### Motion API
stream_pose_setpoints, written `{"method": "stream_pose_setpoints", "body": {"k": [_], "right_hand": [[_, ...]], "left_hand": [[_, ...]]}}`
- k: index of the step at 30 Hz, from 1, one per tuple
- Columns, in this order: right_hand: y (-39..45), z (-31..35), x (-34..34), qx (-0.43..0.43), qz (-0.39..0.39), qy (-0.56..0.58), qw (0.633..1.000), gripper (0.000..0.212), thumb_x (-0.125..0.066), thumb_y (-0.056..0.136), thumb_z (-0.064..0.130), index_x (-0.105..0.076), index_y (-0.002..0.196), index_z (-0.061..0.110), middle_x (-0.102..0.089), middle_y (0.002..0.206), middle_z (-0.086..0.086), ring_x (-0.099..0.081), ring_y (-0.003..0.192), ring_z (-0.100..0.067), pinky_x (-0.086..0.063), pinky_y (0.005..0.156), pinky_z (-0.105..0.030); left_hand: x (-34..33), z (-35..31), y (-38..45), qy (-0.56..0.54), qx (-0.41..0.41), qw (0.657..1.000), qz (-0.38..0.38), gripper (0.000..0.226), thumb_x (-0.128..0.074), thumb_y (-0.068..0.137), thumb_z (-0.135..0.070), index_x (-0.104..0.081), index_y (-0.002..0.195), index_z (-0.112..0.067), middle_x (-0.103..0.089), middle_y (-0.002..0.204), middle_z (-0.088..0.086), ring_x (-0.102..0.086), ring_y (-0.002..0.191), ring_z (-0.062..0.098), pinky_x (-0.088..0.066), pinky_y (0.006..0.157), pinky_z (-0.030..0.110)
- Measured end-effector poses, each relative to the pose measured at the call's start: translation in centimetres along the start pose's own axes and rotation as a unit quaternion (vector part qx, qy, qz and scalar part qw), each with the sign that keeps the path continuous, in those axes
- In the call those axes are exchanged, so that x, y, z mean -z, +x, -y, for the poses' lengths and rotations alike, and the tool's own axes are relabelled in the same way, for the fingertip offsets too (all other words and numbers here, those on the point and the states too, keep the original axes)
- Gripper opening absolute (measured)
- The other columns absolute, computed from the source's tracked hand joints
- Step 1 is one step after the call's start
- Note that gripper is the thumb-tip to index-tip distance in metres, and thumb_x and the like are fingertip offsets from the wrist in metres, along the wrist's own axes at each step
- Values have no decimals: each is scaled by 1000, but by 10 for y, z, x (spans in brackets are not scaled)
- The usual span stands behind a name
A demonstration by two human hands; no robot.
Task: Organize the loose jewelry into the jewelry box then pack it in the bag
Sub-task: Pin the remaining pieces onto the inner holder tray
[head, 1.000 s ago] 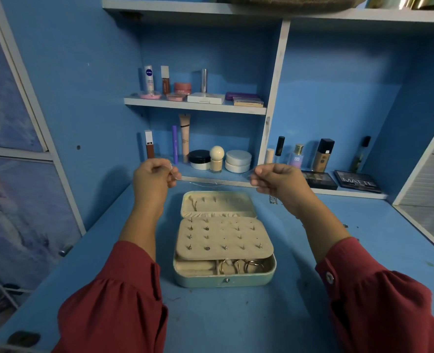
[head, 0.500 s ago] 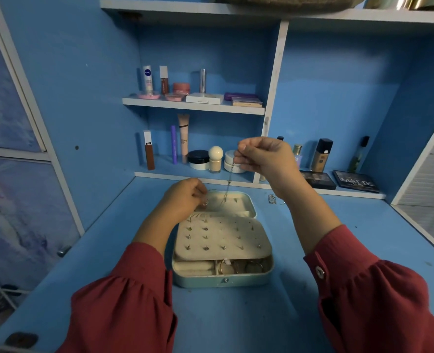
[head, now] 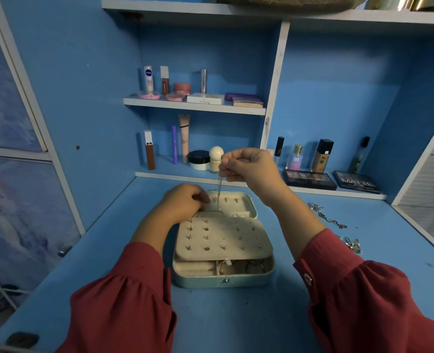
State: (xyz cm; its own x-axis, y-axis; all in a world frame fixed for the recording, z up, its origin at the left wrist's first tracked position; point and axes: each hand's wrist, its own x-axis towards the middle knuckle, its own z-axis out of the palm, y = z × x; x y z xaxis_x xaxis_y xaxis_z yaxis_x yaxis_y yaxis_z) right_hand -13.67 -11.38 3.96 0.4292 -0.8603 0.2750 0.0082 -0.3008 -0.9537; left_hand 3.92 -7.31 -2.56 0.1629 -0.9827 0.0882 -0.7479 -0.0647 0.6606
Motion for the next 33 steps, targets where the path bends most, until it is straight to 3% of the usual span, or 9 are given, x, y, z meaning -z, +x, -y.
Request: {"method": "stream_pose_setpoints", "body": {"k": [6,11,16,20,25,33], "right_hand": [[0,-3,-7,1,7,-17,1000,10,-63,90,7,-68,82,9,-70,80,-12,-69,66,-14,-58,72,-29],[2,-6,-10,-7,10,-24,1000,8,-64,91,9,-68,83,8,-70,78,-8,-69,67,-13,-58,71,-27],[6,-11,-16,-17,27,-43,999,12,-64,90,6,-68,79,11,-69,73,-5,-67,65,-12,-58,69,-24],[9,-17,-19,-21,32,-59,997,7,-65,89,8,-69,84,8,-68,72,-5,-66,63,-9,-58,68,-22],[15,-26,-21,-33,42,-98,994,8,-64,90,8,-70,84,7,-67,69,-1,-64,59,-6,-58,68,-22],[19,-33,-24,-71,69,-82,992,9,-63,90,8,-68,83,11,-70,81,-9,-65,69,-14,-57,68,-23]], "left_hand": [[-1,-3,-1,-74,13,997,22,27,-50,87,-11,-64,86,-35,-72,78,-13,-66,88,17,-54,85,39],[-2,-4,0,-81,22,996,37,22,-58,85,-15,-66,84,-35,-70,93,-11,-64,96,14,-51,92,35],[7,-11,-7,-232,-19,972,-19,27,-58,84,5,-67,100,-15,-70,98,-3,-64,96,11,-50,81,20],[10,-15,-12,-349,-32,932,-86,14,-70,81,-3,-72,95,-7,-74,87,1,-69,79,2,-48,68,8],[7,-13,-9,-340,-13,932,-124,13,-72,78,1,-69,86,-8,-71,80,1,-67,71,2,-49,67,10],[4,-11,-6,-342,-6,933,-115,21,-73,76,4,-59,81,-11,-67,82,10,-64,77,16,-53,70,17]]}}
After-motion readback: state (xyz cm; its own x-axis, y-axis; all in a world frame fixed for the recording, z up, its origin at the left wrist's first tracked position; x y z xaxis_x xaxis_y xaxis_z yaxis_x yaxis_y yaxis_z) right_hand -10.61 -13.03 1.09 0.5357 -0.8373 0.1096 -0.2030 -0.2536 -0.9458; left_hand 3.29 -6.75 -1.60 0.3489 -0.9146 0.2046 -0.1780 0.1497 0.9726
